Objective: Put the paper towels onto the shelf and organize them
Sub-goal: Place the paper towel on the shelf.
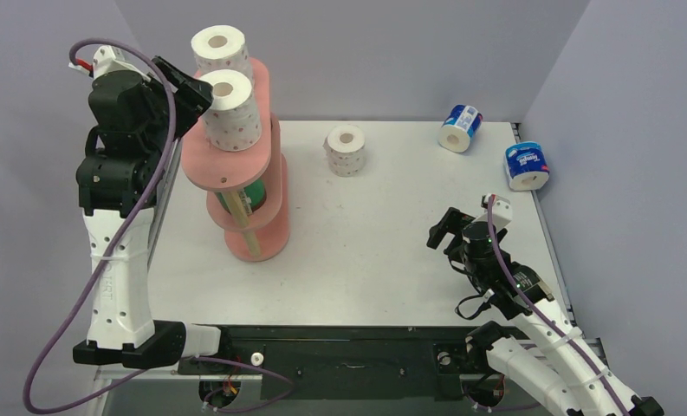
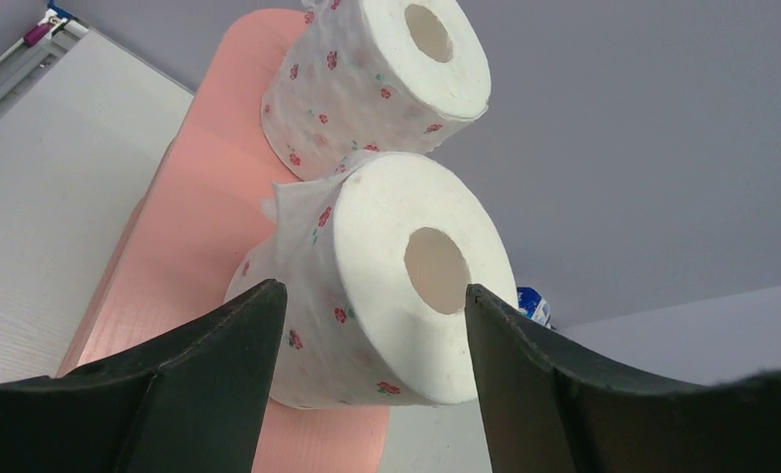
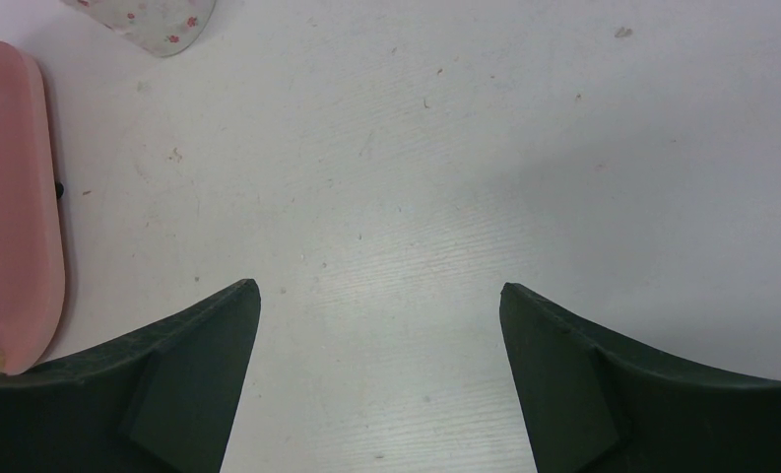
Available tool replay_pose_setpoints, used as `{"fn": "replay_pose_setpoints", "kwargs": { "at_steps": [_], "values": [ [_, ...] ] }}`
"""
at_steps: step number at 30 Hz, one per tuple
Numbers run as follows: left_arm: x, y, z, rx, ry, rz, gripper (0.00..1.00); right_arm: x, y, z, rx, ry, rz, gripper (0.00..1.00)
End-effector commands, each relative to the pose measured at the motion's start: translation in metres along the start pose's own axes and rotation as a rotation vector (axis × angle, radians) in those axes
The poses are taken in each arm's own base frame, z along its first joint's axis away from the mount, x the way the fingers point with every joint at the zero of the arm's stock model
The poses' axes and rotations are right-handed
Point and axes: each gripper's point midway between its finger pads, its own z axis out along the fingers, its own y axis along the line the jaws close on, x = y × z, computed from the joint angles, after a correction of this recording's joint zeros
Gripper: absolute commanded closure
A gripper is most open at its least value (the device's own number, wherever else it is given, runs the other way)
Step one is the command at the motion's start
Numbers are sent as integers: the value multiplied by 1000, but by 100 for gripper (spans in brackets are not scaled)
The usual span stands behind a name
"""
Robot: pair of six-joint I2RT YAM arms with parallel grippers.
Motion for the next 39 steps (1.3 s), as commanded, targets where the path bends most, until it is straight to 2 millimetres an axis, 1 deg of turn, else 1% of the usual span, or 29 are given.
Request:
{"fn": "replay_pose_setpoints", "kwargs": {
  "at_steps": [1, 3, 5, 6, 8, 9, 10, 11, 12, 13, 14, 15, 16, 17, 18, 21, 25, 33, 38, 39],
  "values": [
    [-28, -18, -22, 72, -91, -9, 34, -15, 6, -6, -18, -30, 20, 13],
    [-31, -22, -30, 101, -99, -8, 33, -14, 6, -6, -19, -28, 20, 13],
    [-31, -30, -40, 164, -112, 2, 32, -13, 6, -5, -17, -26, 18, 13],
    [-30, -36, -48, 225, -124, 18, 32, -12, 5, -4, -16, -24, 16, 13],
    [-26, -41, -60, 306, -154, 52, 34, -11, 5, -3, -14, -22, 15, 13],
    [-25, -42, -64, 327, -165, 66, 37, -10, 5, -3, -13, -21, 14, 13],
    [-19, -40, -69, 351, -175, 94, 39, -10, 4, -2, -12, -21, 13, 13],
    [-11, -35, -65, 348, -164, 113, 44, -10, 5, -2, -13, -21, 13, 13],
    [-8, -36, -74, 370, -170, 145, 46, -9, 5, -1, -11, -20, 12, 13],
    [2, -32, -70, 371, -153, 162, 51, -9, 5, 0, -11, -19, 11, 13],
    [7, -33, -77, 393, -153, 187, 54, -8, 5, 1, -8, -16, 9, 13],
    [17, -30, -74, 403, -133, 202, 58, -8, 5, 1, -8, -17, 9, 13],
    [22, -31, -80, 423, -131, 220, 59, -7, 5, 3, -5, -12, 7, 13],
    [34, -31, -77, 450, -98, 232, 60, -7, 6, 4, -7, -11, 7, 13],
    [40, -32, -80, 469, -89, 241, 60, -6, 6, 5, -6, -7, 7, 13],
    [63, -26, -70, 486, -39, 251, 62, -3, 8, 8, -12, 0, 11, 13],
    [80, -22, -52, 475, 4, 247, 65, 0, 8, 12, -10, 7, 16, 13],
    [92, -18, -28, 444, 22, 218, 67, -1, 5, 12, 4, -4, 9, 13],
    [94, -9, -16, 390, 12, 206, 66, 0, 2, 13, 14, -7, -1, 13],
    [92, -5, -13, 368, -1, 203, 66, 0, 2, 13, 16, -8, -2, 13]
  ]
}}
